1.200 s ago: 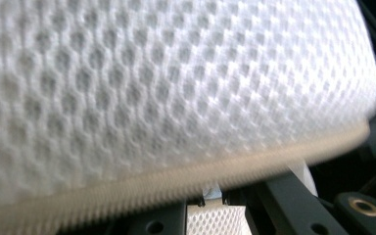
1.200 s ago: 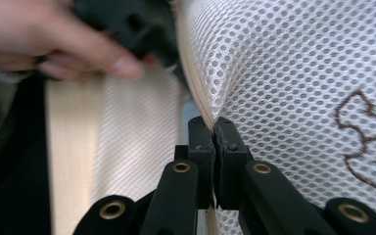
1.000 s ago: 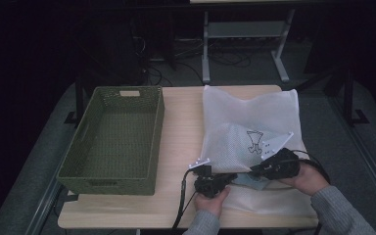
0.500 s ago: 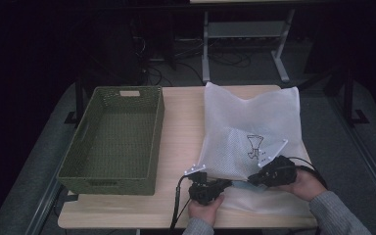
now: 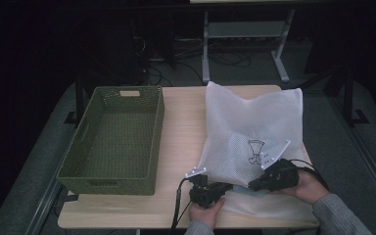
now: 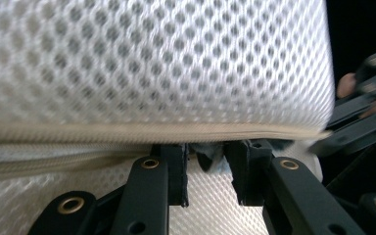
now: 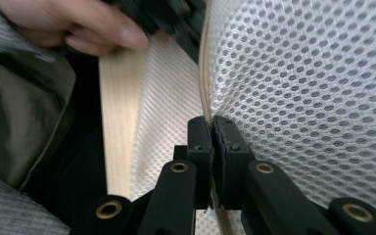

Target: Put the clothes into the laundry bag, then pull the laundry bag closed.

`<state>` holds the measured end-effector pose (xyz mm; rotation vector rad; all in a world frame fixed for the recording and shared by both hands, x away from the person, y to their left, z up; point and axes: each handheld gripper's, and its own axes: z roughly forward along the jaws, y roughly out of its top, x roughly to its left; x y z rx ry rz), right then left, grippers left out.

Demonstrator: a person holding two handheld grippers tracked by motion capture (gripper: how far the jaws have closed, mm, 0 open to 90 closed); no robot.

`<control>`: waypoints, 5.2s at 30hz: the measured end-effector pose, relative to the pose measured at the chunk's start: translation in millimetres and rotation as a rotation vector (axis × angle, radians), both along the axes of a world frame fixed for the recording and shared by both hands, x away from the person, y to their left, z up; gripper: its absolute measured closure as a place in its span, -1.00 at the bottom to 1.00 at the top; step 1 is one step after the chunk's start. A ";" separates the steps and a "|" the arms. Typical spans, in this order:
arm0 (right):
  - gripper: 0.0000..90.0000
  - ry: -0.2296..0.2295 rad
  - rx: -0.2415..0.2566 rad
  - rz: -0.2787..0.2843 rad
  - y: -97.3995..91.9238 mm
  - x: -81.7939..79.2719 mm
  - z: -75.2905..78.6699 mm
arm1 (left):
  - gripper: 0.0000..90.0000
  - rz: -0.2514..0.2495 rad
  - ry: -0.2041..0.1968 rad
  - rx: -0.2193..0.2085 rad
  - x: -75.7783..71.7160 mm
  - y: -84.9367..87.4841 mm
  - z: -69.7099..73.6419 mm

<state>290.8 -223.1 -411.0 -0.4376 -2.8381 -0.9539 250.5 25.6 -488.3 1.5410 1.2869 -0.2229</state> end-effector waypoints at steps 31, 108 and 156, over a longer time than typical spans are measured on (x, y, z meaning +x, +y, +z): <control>0.34 -0.101 -0.043 0.065 13.3 -54.2 -44.5 | 0.66 -0.036 0.068 -0.027 6.3 -23.9 -7.9; 0.25 -0.170 0.012 -0.078 8.9 -7.5 23.7 | 0.33 -0.126 0.028 0.033 -4.9 36.0 24.6; 0.99 -0.145 -0.114 -0.092 0.8 5.4 -6.2 | 0.29 -0.131 0.020 0.137 3.9 62.1 19.7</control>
